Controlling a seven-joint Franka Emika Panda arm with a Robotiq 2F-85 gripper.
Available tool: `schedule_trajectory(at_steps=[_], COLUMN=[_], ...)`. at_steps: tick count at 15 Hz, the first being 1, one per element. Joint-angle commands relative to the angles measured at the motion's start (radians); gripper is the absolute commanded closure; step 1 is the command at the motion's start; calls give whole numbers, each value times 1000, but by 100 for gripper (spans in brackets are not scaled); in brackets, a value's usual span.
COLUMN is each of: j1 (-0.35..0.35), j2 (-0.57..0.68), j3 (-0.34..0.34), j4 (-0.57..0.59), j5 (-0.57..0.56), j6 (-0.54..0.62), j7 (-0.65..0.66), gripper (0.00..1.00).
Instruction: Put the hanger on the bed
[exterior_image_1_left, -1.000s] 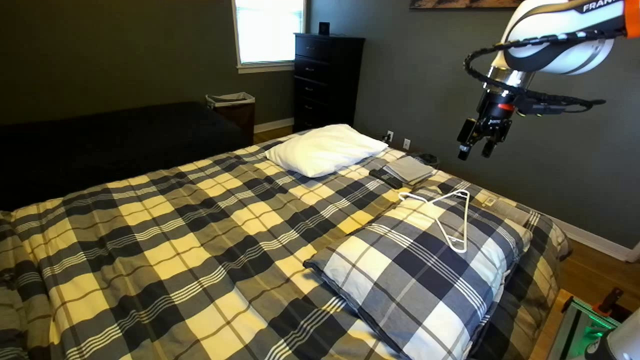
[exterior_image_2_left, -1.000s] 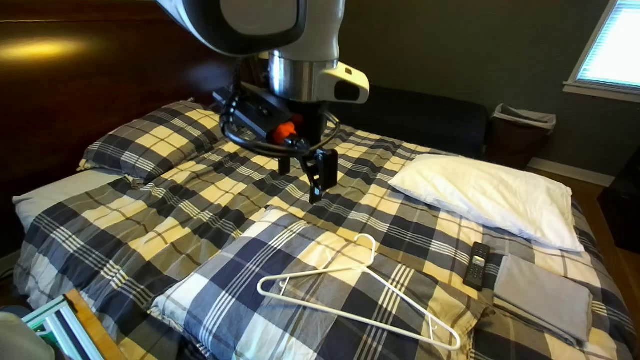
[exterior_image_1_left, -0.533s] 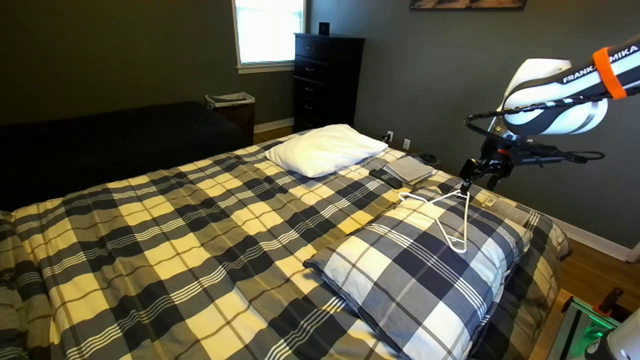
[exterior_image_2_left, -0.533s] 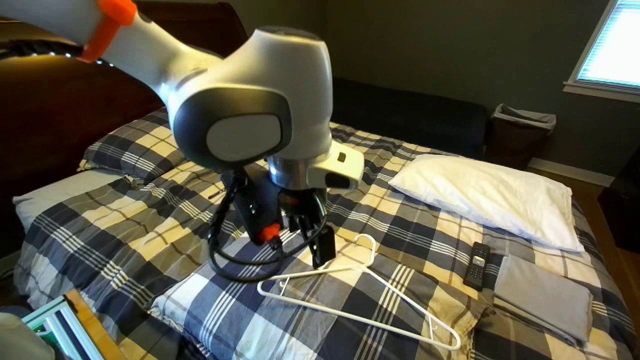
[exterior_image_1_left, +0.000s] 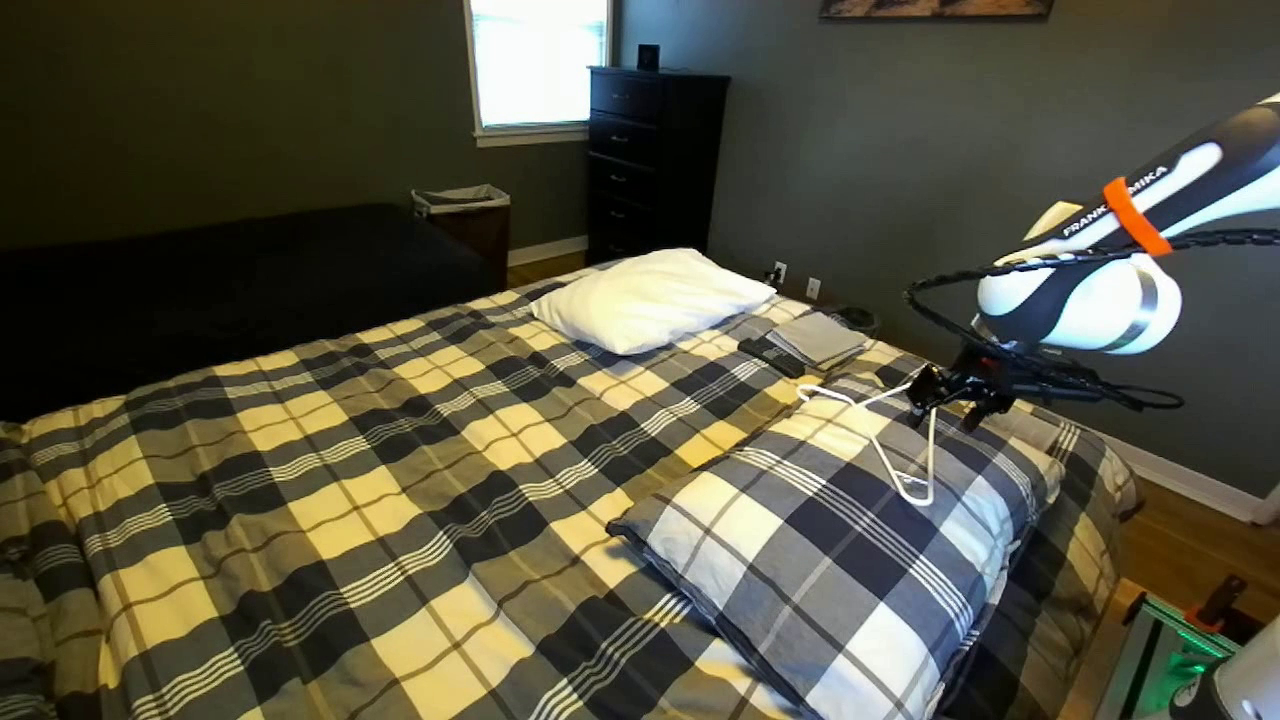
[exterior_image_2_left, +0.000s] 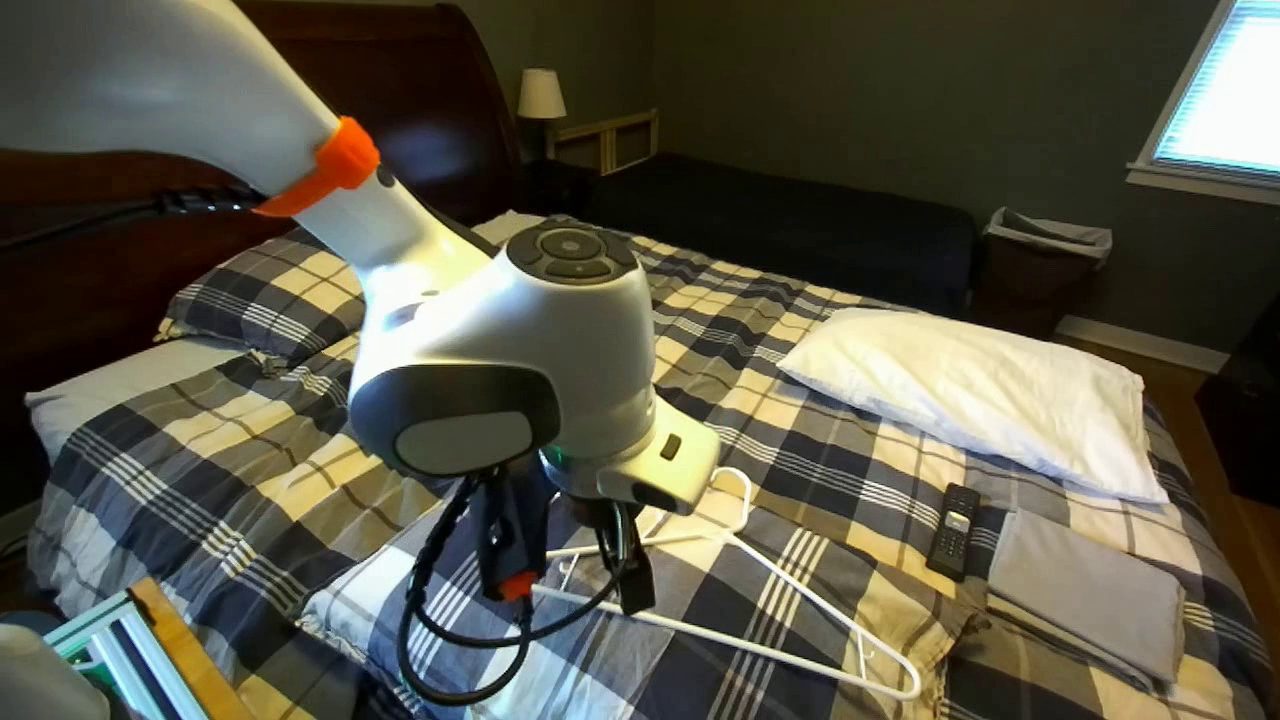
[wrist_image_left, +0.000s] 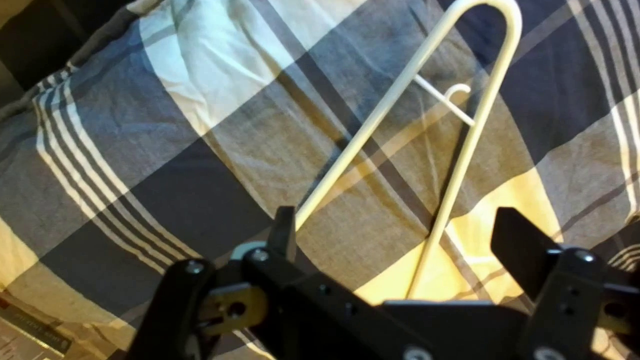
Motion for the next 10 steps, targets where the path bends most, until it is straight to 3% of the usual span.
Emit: schedule_trajectory(at_steps=[1, 6, 7, 8, 9, 10], j1=[80, 103, 101, 99, 98, 97], j2=[102, 181, 198, 214, 230, 246], j3=[-21, 6, 8, 11, 14, 19], j4=[32, 106, 117, 127, 133, 140], j5=[247, 441, 454, 465, 472, 478], j6=[45, 19, 15, 14, 13, 14], j7=[-123, -238, -249, -257, -261, -265], gripper=[0, 19, 35, 40, 54, 55])
